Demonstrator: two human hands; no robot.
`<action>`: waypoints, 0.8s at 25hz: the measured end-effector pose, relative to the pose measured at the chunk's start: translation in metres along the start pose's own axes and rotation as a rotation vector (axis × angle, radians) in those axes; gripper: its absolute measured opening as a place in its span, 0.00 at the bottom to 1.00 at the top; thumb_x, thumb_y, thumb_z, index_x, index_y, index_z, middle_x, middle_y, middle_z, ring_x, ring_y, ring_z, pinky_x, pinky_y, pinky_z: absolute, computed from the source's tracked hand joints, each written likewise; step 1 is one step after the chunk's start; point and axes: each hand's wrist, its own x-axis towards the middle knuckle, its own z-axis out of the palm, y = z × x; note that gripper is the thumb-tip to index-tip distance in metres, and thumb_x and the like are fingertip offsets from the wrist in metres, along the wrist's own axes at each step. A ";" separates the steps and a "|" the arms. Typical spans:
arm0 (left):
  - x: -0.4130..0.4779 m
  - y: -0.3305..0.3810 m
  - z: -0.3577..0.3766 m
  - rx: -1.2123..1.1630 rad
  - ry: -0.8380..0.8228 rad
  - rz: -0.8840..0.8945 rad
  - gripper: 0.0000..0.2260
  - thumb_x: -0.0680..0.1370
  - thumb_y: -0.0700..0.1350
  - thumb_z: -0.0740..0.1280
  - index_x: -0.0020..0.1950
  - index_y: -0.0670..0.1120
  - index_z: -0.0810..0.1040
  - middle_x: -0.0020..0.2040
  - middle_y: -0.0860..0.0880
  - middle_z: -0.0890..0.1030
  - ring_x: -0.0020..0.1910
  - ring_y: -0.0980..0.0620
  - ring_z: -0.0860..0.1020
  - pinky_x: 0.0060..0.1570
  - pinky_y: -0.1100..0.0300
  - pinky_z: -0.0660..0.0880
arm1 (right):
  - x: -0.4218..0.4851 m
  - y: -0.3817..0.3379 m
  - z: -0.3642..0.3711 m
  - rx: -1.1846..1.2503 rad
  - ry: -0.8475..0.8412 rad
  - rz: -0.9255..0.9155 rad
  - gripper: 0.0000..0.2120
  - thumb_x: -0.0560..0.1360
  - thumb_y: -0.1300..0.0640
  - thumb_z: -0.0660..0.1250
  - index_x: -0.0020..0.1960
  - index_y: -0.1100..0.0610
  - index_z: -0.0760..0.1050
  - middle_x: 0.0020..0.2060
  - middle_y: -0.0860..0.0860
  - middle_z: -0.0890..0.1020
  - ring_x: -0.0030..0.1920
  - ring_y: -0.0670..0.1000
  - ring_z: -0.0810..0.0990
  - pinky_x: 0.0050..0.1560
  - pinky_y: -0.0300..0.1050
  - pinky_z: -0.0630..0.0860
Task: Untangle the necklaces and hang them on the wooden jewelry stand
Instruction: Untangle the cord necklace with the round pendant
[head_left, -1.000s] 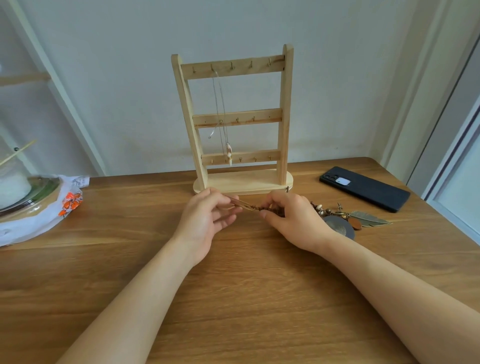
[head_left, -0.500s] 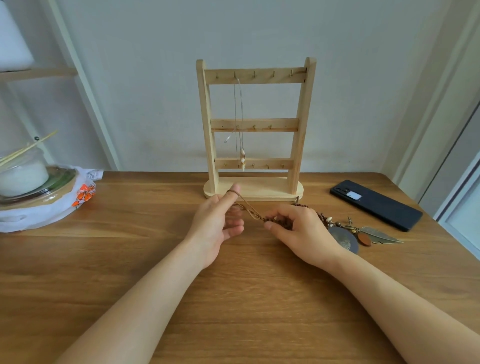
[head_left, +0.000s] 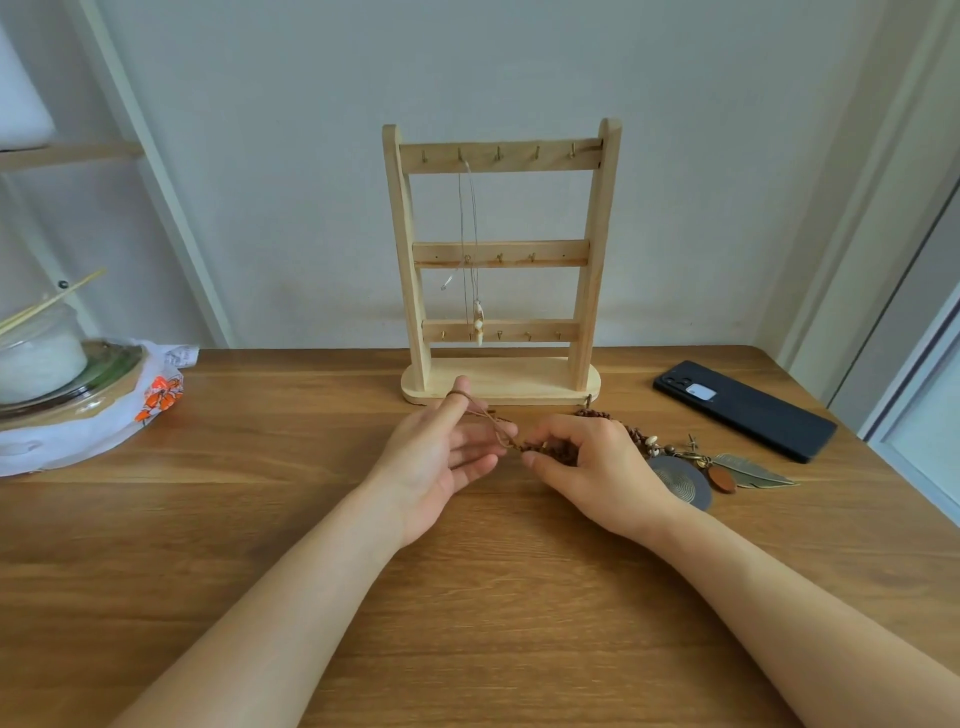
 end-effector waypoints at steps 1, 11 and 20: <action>0.000 0.000 0.000 -0.005 0.016 0.000 0.17 0.80 0.56 0.66 0.58 0.44 0.78 0.45 0.41 0.86 0.42 0.49 0.83 0.44 0.57 0.78 | 0.000 0.000 0.001 -0.003 0.008 0.011 0.03 0.77 0.49 0.70 0.49 0.47 0.81 0.33 0.45 0.79 0.36 0.46 0.77 0.39 0.50 0.77; -0.005 0.006 -0.003 0.534 0.133 0.085 0.25 0.76 0.67 0.63 0.45 0.48 0.86 0.22 0.46 0.72 0.28 0.50 0.75 0.43 0.54 0.75 | 0.003 0.003 -0.003 0.011 0.059 0.102 0.04 0.77 0.51 0.71 0.50 0.49 0.84 0.33 0.45 0.79 0.35 0.44 0.76 0.40 0.37 0.70; -0.002 0.005 -0.008 0.541 0.262 0.307 0.16 0.80 0.55 0.66 0.38 0.47 0.83 0.41 0.54 0.83 0.44 0.56 0.78 0.49 0.55 0.72 | 0.001 -0.003 -0.008 0.083 0.056 0.081 0.05 0.78 0.55 0.71 0.52 0.52 0.83 0.36 0.45 0.80 0.37 0.43 0.76 0.39 0.31 0.70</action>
